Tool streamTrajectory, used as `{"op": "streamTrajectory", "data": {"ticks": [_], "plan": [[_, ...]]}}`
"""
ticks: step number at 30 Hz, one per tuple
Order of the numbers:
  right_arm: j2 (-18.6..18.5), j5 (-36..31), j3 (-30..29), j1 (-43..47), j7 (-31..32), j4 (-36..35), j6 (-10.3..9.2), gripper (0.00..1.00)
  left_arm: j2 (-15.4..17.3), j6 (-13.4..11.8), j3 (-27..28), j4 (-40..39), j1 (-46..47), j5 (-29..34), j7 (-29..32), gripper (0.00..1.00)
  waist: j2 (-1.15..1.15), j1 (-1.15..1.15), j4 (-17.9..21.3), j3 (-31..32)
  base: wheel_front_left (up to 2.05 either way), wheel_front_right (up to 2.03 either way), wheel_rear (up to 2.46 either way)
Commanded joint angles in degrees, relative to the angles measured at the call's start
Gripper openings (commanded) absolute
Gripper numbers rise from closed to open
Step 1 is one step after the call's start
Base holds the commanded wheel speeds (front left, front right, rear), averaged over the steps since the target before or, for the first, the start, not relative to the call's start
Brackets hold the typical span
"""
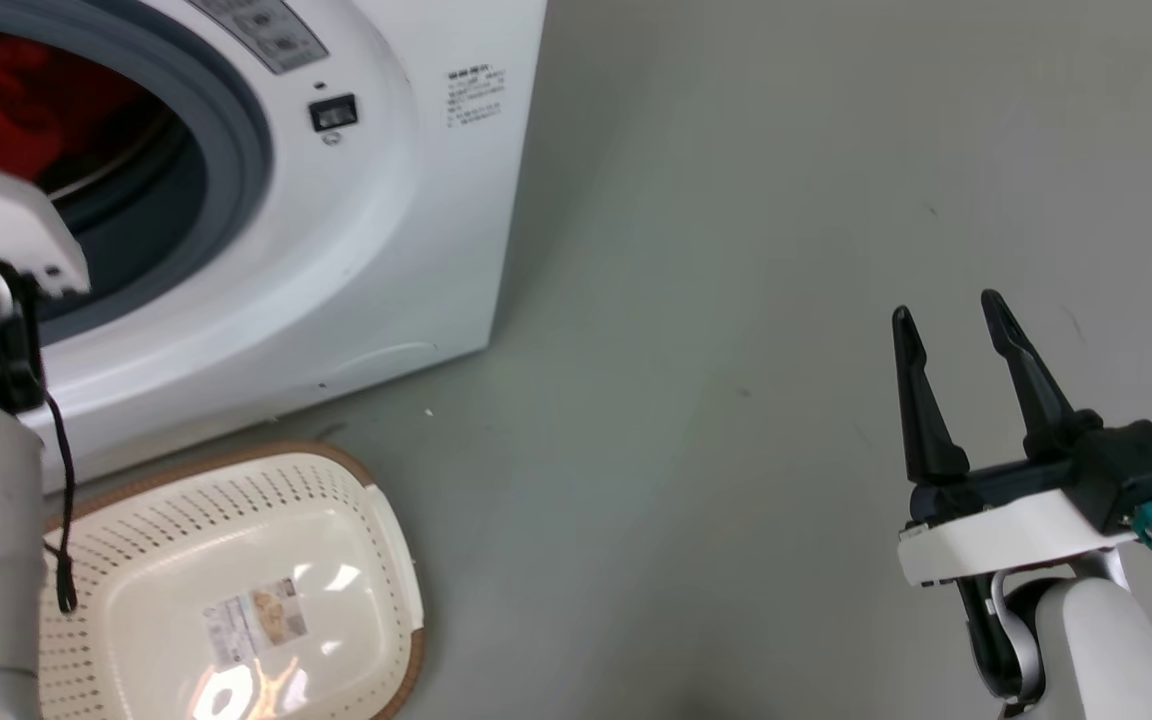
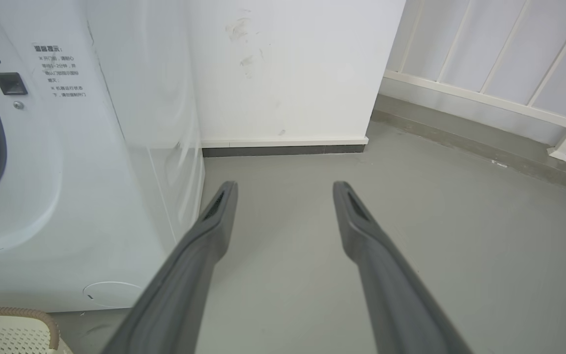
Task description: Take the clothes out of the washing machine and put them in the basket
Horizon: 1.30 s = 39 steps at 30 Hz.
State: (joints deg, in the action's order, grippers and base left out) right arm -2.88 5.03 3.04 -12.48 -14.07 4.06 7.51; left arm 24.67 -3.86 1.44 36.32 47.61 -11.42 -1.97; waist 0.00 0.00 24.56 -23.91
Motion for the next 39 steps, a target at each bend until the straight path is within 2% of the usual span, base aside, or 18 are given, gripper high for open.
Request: {"op": "streamTrajectory", "data": {"ticks": [1,7,15,26,39], "plan": [[0.01,-0.22,-0.25,0.85,0.2,-0.38,-0.05,1.0,-0.36,-0.04,0.38,0.3,-1.5,-0.59,-1.6,0.0,0.0,0.0,-1.92,3.04,0.0,0.0,0.0],[0.0,-1.91,-1.56,4.26,2.61,-2.16,-0.04,1.0,-2.64,1.31,0.95,1.73,-7.89,-2.97,-7.26,0.0,0.0,0.0,-5.05,9.18,0.0,0.0,0.0],[0.0,-3.01,-2.77,7.56,5.29,-4.56,-0.05,1.0,-3.91,2.18,-0.17,-2.72,-13.87,-3.82,-7.03,0.0,0.0,0.0,-8.74,14.43,0.0,0.0,0.0],[0.01,-3.95,-4.56,11.55,8.53,-8.24,-0.04,1.0,-6.02,1.23,-2.91,-19.19,-23.8,-3.58,-3.46,0.0,0.0,0.0,-13.44,19.21,0.0,0.0,0.0],[0.01,-5.01,-5.28,14.0,11.46,-11.31,-0.04,1.0,-9.36,-2.07,-6.18,-39.19,-40.94,-3.79,1.03,0.0,0.0,0.0,-17.56,21.35,0.0,0.0,0.0]]}}
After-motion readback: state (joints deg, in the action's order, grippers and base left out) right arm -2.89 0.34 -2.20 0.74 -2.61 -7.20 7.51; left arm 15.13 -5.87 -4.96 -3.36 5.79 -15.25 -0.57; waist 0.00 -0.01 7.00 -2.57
